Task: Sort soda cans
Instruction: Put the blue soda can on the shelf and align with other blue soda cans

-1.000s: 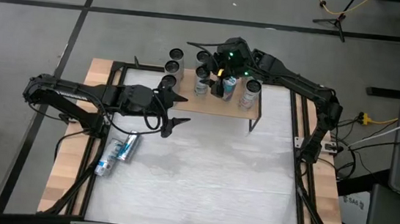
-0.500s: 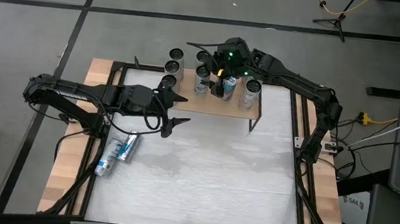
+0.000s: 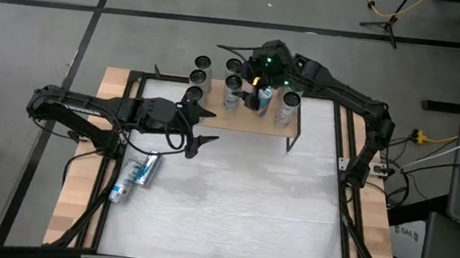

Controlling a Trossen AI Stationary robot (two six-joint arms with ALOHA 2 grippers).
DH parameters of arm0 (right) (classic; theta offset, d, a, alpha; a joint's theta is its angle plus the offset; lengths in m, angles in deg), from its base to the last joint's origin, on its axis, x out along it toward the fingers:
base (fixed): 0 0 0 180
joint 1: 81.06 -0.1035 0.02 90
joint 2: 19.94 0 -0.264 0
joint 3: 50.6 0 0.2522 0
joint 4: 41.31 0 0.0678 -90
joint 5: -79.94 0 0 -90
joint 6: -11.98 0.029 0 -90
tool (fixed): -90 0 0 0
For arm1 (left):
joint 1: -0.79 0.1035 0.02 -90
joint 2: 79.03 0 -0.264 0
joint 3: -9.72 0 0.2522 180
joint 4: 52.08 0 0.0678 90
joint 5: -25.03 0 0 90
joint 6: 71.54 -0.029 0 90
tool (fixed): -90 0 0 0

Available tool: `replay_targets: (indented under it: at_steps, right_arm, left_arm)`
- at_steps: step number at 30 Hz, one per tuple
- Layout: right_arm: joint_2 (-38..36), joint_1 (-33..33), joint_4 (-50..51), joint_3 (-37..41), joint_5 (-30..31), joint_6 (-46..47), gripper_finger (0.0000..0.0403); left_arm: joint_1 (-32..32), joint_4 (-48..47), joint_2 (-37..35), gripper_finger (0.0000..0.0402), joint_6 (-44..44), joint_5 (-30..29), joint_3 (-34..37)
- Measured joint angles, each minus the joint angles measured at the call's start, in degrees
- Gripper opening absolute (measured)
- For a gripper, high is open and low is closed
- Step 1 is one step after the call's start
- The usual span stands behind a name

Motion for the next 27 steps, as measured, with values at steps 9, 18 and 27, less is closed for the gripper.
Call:
replay_targets:
  at_steps: [9,18,27]
  right_arm:
    - [-0.09,0.00,9.37,-10.02,0.39,0.07,0.0356]
    - [-0.36,0.00,25.47,-21.82,-2.42,0.10,0.0356]
    - [-5.80,-2.44,35.24,-20.37,-7.45,-1.44,0.0356]
  left_arm:
    - [0.00,0.00,0.00,0.0327,0.00,0.00,0.06]
    - [-1.94,-0.02,0.00,0.0327,2.07,-0.04,0.06]
    - [-6.40,-10.17,-0.02,0.0327,17.31,-0.22,0.06]
